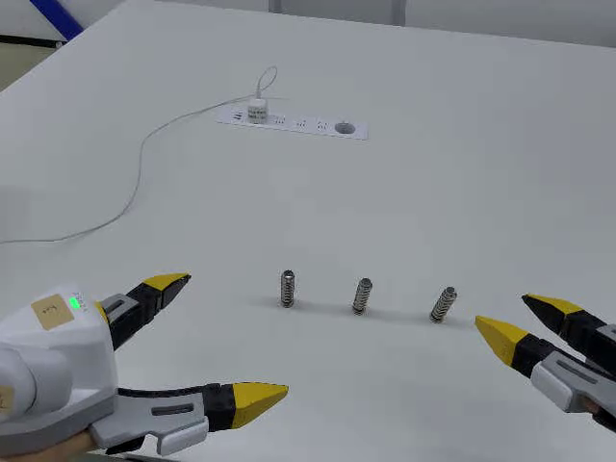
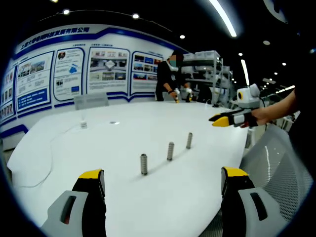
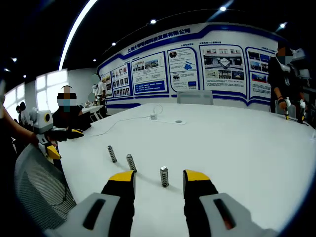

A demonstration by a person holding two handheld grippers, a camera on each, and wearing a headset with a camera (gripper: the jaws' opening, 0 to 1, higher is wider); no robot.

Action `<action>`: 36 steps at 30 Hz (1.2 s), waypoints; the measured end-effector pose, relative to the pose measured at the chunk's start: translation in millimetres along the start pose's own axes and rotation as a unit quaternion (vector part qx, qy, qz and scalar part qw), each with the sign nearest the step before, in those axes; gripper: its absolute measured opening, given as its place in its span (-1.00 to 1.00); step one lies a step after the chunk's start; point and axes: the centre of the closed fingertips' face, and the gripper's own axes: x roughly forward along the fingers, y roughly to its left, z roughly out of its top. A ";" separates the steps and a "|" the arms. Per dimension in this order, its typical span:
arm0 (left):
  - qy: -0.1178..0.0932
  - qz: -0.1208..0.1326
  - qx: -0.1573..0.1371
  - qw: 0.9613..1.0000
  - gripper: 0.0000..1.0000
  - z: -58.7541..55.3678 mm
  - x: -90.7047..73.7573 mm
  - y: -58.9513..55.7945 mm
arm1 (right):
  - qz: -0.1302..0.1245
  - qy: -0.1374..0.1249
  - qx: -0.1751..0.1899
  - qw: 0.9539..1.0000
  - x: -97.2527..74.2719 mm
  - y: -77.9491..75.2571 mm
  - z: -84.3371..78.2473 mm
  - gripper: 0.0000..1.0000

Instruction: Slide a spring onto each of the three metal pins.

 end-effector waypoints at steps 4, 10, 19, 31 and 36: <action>-0.013 0.005 -0.003 1.000 1.00 11.4 1.7 2.9 | -0.008 -0.005 0.005 1.000 -3.4 -0.6 -1.7 -0.20; -0.033 0.015 -0.014 0.999 1.00 26.7 8.8 7.3 | -0.023 -0.021 0.005 0.999 -7.5 -3.5 2.4 -0.22; -0.040 0.017 -0.027 0.999 1.00 28.9 11.6 6.0 | -0.025 -0.028 0.011 0.999 -7.3 -8.4 0.2 -0.21; -0.041 0.018 -0.029 0.999 0.99 28.4 12.8 7.2 | -0.027 -0.019 -0.003 0.999 -5.6 -11.8 -3.7 -0.21; -0.042 0.017 -0.028 0.999 0.98 29.5 11.9 6.0 | -0.031 -0.022 0.003 0.999 -6.8 -14.3 -3.8 -0.21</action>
